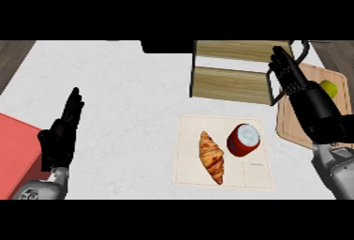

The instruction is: Pick the croissant from the placemat and place it in the tiered shelf

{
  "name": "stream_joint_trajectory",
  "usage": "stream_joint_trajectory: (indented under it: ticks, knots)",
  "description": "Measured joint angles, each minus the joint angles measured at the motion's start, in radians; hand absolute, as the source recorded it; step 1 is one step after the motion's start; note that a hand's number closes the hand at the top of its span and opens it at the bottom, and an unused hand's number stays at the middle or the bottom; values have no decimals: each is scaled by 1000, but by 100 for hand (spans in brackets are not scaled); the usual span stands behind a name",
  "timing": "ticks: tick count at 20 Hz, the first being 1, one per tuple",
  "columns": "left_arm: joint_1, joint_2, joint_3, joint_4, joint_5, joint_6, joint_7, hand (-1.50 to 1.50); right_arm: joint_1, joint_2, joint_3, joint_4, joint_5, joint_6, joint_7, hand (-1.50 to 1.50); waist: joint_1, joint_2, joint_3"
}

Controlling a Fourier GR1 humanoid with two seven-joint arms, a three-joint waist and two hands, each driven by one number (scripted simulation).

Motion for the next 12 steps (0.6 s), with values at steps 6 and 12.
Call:
stream_joint_trajectory:
  ticks: [6,12]
  knots:
    - [-43,-13,-33,4,-10,-77,-26,0,-61,26,84,18,182,-54,140,-150,4,12,1]
    - [-40,-21,-51,7,5,-107,-32,0,4,-5,45,96,337,-216,131,-150,-37,19,-2]
